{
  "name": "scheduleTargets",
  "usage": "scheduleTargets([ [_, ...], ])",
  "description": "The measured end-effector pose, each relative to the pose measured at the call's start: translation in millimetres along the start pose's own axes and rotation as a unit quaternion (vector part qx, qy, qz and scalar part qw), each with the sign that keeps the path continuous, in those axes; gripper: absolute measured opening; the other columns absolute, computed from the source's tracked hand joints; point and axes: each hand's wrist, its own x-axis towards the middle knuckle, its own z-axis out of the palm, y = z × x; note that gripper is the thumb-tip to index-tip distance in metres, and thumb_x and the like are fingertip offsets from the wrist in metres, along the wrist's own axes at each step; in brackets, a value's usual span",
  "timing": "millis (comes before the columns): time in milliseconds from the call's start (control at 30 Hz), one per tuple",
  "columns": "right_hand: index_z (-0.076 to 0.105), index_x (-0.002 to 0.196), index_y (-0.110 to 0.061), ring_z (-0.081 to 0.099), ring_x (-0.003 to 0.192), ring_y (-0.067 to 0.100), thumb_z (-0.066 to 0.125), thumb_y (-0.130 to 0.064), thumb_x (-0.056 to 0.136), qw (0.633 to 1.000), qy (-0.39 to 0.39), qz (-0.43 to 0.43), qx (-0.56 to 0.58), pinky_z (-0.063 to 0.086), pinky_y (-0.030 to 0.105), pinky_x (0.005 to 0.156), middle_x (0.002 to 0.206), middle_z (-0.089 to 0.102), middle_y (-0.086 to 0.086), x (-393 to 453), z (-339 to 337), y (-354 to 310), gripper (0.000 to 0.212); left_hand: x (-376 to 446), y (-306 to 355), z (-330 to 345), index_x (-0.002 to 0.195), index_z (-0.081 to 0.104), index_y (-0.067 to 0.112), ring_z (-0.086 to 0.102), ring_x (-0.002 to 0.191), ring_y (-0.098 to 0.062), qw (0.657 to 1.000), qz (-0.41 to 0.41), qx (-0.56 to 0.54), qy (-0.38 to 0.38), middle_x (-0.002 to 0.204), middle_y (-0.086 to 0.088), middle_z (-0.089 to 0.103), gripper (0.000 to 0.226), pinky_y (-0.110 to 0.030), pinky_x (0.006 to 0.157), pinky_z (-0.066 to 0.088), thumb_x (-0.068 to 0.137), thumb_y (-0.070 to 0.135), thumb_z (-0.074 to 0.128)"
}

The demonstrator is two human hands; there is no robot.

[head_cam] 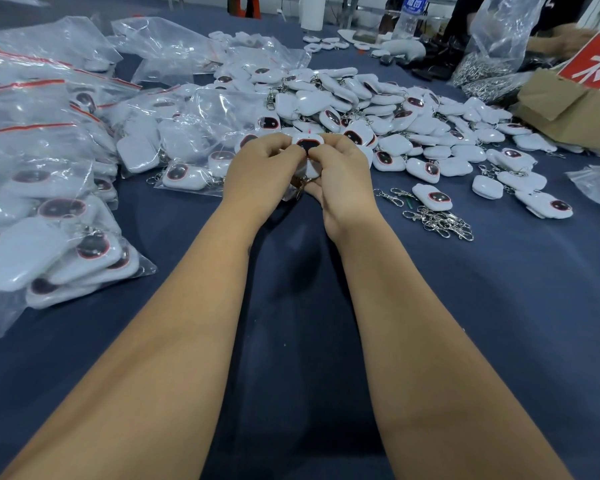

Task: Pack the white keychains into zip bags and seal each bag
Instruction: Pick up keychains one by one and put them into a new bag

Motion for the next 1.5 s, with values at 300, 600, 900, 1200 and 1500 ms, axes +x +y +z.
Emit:
scheduleTargets([
  [300,0.06,0.094,-0.01,0.062,0.079,0.026,0.051,0.001,0.092,1.0,0.005,-0.008,-0.019,0.053,0.061,0.089,0.081,0.066,0.014,1.7,0.4,2.5,0.014,-1.2,1.2,-0.4,0.067,0.064,0.023,0.052,0.055,-0.012,1.0,-0.002,-0.014,-0.003,0.066,0.004,0.061,0.017,-0.031,0.063,0.044,0.077,0.035,0.056],
  [600,0.059,0.087,-0.013,0.061,0.079,0.025,0.045,0.005,0.089,1.0,-0.014,-0.005,0.027,0.055,0.043,0.08,0.086,0.064,0.013,2.0,-1.3,0.2,0.022,-0.8,0.1,-0.4,0.066,0.061,0.023,0.048,0.047,-0.007,0.999,0.005,-0.033,0.004,0.056,0.013,0.056,0.021,-0.014,0.047,0.038,0.086,0.023,0.057],
  [900,0.061,0.095,-0.009,0.061,0.081,0.024,0.045,0.007,0.087,1.0,-0.012,0.008,0.007,0.055,0.042,0.082,0.089,0.066,0.015,2.3,-1.6,-1.1,0.023,-0.7,2.1,2.0,0.069,0.063,0.018,0.046,0.046,-0.002,1.0,0.019,0.003,0.025,0.057,0.011,0.054,0.022,-0.012,0.046,0.038,0.09,0.021,0.058],
  [1200,0.06,0.098,-0.017,0.068,0.086,0.031,0.063,-0.005,0.09,0.992,0.064,-0.099,-0.054,0.056,0.046,0.088,0.095,0.073,0.01,2.7,-0.9,2.1,0.015,2.9,0.6,-1.8,0.099,0.068,0.023,0.052,0.06,-0.014,0.994,-0.001,-0.036,0.104,0.07,0.004,0.057,0.025,-0.032,0.066,0.05,0.084,0.01,0.052],
  [1500,0.05,0.091,-0.009,0.067,0.066,0.011,0.056,0.012,0.087,0.983,0.08,-0.095,0.138,0.06,0.026,0.077,0.082,0.062,0.005,3.7,-0.2,-5.5,0.023,6.4,-2.9,-1.1,0.108,0.065,0.023,0.061,0.071,-0.017,0.996,-0.017,0.044,0.075,0.081,0.002,0.064,0.024,-0.034,0.079,0.054,0.084,0.018,0.061],
])
